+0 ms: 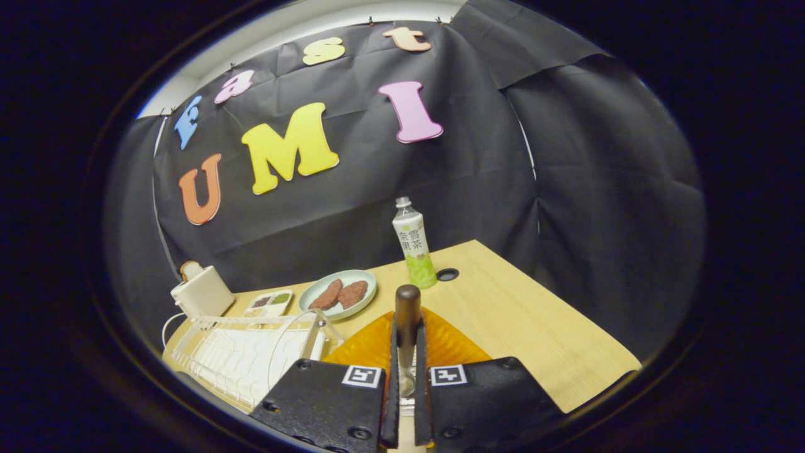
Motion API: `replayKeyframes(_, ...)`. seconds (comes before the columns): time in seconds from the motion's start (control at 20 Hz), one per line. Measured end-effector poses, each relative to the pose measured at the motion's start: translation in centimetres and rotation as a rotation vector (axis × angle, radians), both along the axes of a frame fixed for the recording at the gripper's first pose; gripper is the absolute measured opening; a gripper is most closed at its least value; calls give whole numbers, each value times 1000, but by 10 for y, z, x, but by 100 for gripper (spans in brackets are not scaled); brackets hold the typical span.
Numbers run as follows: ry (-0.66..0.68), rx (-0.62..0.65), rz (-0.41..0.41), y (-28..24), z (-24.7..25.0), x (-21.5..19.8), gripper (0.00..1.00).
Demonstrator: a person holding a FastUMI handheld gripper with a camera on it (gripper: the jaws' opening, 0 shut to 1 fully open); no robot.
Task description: Take the plate from the dish rack, then take the spoon from the basket and place it into the plate.
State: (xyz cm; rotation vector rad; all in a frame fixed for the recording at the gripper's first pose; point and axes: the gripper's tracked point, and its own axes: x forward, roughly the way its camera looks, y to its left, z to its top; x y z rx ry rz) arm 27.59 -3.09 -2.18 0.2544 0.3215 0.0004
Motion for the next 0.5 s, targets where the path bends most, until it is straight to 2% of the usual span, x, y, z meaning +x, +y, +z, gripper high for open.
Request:
replayKeyframes(0.25,-145,-71,-37,1,55,-29,11)
replayKeyframes(0.5,-289,-114,-68,19,121,-93,11)
